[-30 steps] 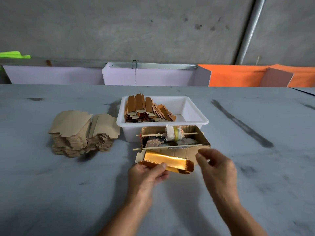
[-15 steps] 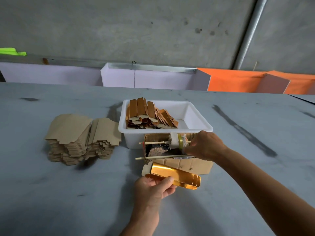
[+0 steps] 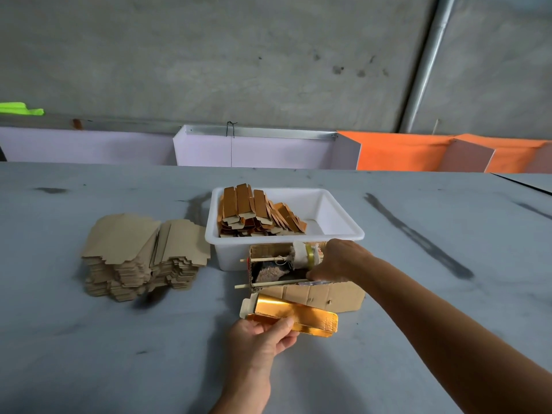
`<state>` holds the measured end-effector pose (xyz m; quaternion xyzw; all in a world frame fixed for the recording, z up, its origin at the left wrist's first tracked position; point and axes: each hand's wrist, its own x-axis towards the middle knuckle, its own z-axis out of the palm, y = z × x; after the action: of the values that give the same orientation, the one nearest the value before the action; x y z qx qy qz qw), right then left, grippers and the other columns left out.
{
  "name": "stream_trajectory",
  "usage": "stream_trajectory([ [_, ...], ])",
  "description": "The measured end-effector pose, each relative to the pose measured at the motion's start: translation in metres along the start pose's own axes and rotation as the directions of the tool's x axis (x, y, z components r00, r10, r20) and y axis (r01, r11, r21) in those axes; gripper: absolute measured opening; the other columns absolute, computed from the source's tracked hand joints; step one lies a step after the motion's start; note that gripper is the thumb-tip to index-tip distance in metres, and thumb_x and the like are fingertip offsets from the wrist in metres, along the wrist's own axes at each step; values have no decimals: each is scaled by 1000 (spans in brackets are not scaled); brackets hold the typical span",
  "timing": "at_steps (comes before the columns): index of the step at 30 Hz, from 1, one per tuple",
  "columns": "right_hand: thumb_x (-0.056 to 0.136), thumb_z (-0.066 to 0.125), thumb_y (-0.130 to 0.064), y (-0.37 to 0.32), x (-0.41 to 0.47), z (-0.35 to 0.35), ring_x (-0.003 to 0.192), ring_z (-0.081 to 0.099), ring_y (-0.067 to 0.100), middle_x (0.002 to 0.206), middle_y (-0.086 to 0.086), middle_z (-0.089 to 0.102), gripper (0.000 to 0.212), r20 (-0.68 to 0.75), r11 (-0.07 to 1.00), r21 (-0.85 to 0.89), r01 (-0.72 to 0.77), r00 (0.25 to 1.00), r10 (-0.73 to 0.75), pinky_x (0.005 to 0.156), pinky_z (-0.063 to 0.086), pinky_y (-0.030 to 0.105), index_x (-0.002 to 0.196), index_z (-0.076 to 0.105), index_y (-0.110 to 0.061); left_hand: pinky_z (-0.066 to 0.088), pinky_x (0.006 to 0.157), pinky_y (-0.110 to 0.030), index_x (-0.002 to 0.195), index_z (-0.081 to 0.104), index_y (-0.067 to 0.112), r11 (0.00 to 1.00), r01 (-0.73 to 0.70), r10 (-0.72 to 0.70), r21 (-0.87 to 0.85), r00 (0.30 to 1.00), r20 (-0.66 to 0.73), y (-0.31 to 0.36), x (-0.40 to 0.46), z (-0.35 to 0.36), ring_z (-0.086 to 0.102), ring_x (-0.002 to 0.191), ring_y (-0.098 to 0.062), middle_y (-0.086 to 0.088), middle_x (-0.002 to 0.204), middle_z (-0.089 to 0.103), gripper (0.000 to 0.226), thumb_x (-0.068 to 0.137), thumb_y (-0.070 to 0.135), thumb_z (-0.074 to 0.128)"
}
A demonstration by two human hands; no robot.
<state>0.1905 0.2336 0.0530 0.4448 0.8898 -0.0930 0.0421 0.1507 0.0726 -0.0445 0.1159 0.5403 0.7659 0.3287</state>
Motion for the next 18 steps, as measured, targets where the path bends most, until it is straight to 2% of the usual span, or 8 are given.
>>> stream_trajectory([
  [5,78,68,-46,3,2,-1,93,58,16,91,0,59,40,54,1000,19,8,999,-9,87,51,28,104,54,-18,56,54,-28,76,67,-1,1000,8,-8,6,1000,6,0,-1,0,69,60,-26,-18,69,71,9,74,-9,71],
  [11,79,72,-35,1,3,-2,97,58,16,105,5,61,48,101,990,135,-38,995,25,86,50,24,117,55,-11,56,54,-28,81,65,-1,1000,19,-19,8,1000,-2,0,0,3,70,60,-25,-15,69,72,11,74,-8,71],
  [18,78,75,-26,0,3,-2,94,55,16,102,6,57,48,108,971,217,-96,991,74,80,46,22,117,53,-9,57,58,-31,85,66,1,999,16,-15,28,1000,-5,-4,2,3,71,65,-27,-14,72,72,13,75,-4,72],
])
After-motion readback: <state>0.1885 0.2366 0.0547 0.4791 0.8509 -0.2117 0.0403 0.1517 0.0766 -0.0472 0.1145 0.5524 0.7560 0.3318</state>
